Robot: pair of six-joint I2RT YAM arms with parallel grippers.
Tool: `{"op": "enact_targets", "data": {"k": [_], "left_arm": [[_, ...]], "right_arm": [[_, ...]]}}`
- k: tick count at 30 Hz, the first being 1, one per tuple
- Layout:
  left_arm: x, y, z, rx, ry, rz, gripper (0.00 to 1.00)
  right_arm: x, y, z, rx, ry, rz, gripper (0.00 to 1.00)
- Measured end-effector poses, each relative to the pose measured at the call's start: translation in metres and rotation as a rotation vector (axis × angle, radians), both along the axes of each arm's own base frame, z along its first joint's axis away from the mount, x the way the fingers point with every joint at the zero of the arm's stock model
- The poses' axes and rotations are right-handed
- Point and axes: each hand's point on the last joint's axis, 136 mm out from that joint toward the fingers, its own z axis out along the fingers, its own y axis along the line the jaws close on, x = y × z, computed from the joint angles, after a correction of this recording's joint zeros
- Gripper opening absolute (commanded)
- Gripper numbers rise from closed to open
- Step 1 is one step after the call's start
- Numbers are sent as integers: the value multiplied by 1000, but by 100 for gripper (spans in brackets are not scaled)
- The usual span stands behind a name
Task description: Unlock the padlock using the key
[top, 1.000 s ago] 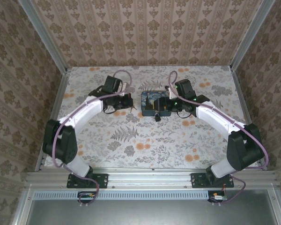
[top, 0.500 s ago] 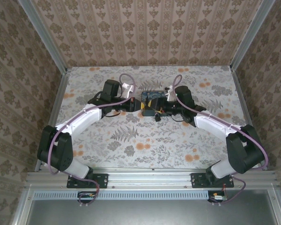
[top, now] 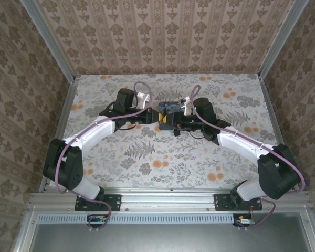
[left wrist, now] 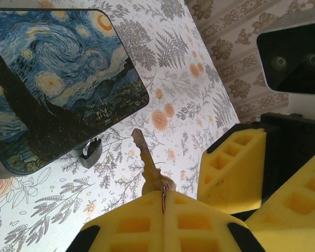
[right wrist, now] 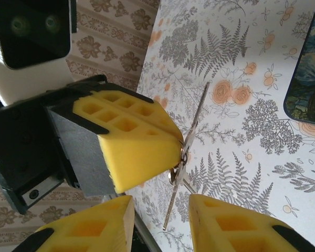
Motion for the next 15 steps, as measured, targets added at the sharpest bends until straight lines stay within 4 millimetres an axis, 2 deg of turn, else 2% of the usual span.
{"op": "enact_targets", "data": {"k": [15], "left_arm": [[1,-1,3,0,-5,1,0]], "right_arm": [[-8,7,-11,-33,7,36,29]]}}
